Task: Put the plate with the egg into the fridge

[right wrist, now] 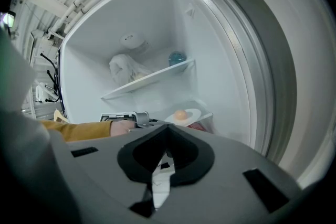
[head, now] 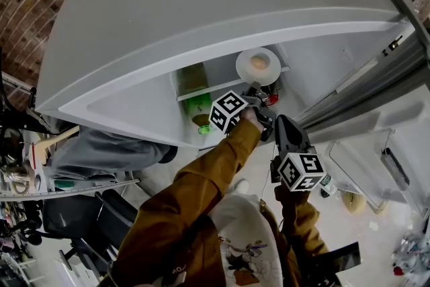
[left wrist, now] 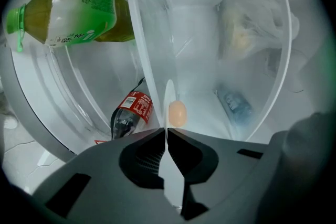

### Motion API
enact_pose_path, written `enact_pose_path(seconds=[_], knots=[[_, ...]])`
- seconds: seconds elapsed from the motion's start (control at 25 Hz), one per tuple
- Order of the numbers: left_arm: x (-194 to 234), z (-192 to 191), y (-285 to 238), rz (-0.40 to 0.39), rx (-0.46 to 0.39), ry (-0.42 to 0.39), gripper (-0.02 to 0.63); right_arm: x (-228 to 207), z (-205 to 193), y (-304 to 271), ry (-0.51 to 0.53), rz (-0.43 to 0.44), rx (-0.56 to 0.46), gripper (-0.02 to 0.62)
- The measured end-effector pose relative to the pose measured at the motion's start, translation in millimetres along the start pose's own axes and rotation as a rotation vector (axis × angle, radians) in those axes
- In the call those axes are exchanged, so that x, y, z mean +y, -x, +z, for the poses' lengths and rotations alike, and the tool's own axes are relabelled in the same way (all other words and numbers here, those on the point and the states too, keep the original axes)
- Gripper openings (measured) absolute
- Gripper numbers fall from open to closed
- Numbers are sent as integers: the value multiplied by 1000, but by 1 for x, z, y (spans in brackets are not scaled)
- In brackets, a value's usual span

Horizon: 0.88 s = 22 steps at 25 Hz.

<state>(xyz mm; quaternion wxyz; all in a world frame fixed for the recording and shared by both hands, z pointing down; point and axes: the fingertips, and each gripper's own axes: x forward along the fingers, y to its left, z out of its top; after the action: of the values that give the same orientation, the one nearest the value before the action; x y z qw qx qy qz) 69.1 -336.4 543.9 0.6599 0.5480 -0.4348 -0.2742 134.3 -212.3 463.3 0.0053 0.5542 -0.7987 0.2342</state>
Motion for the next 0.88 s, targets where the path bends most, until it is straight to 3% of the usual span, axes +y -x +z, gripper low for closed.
enact_pose_path(seconds=[0.88], knots=[[-3, 10, -18, 0, 1, 18, 20, -8, 3, -5, 5, -10, 5, 5]])
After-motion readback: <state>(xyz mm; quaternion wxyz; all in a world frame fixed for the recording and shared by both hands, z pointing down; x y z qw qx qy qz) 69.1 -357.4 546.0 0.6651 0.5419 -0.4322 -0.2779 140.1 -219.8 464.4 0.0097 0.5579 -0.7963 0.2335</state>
